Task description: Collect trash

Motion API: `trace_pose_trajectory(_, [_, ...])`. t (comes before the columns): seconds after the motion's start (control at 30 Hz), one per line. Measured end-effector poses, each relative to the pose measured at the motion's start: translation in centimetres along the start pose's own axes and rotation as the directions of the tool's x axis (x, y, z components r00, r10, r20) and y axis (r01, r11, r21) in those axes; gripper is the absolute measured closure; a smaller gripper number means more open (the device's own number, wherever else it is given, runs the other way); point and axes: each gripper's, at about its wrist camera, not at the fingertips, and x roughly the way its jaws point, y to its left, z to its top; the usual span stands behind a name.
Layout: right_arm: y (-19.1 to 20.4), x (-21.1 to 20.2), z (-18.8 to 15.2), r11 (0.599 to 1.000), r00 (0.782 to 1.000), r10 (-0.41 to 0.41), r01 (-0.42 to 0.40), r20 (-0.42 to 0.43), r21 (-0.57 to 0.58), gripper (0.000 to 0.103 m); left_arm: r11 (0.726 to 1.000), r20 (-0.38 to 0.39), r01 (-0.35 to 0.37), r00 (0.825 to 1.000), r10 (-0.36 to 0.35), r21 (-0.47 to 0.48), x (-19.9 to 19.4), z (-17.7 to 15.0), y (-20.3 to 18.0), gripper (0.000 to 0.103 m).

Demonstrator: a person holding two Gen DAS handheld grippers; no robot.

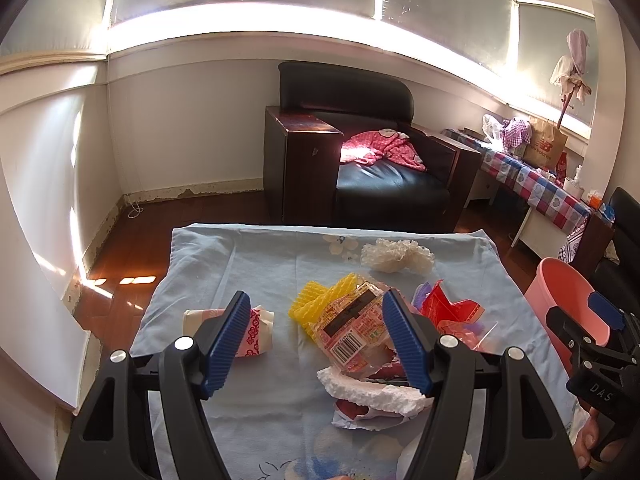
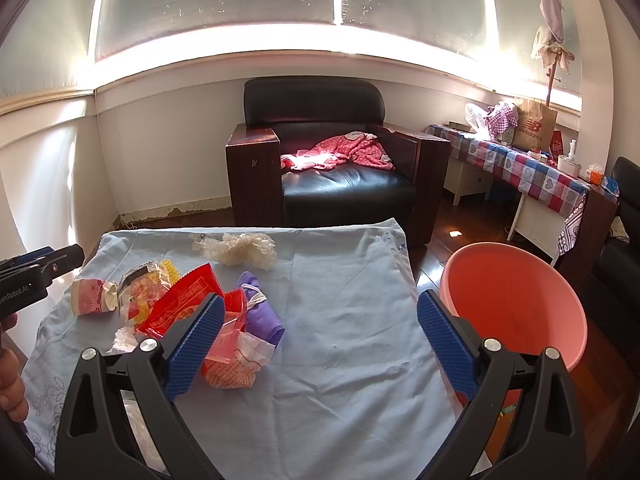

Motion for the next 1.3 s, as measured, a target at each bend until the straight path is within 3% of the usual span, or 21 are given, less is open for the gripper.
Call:
trace_pose_trajectory(0.47, [0.2, 0.1, -0.4, 1.0, 1.0, 0.007, -0.007, 0.001, 0.002, 0.006, 1.0, 0.025, 0.009, 1.0, -0.009, -0.005, -0.4, 0.4, -0.5, 0.036])
trace_pose_trajectory(0.87, [0.4, 0.0, -0.6, 0.999, 0.999, 0.045, -0.045, 0.002, -0.001, 0.006, 0.999, 0.055, -0.035, 0.998, 0.036, -0.016, -0.7, -0.3, 2.0, 0.036])
trace_pose_trajectory(1.17, [0.7, 0.3, -0.7, 0.996, 0.996, 0.091, -0.091, -0.022, 0.0, 0.006, 0.995, -0.003, -0.094, 0.996, 0.094, -0.014, 0.2, -1.7, 4.5, 0.036])
trace_pose_trajectory(1.3, [0.8, 0.8, -0.9, 0.994, 0.993, 0.113, -0.113, -0.045, 0.001, 0.011, 0.992, -0.047, -0.127, 0.991, 0.126, -0.022, 1.4, -2.3, 5.8, 0.036])
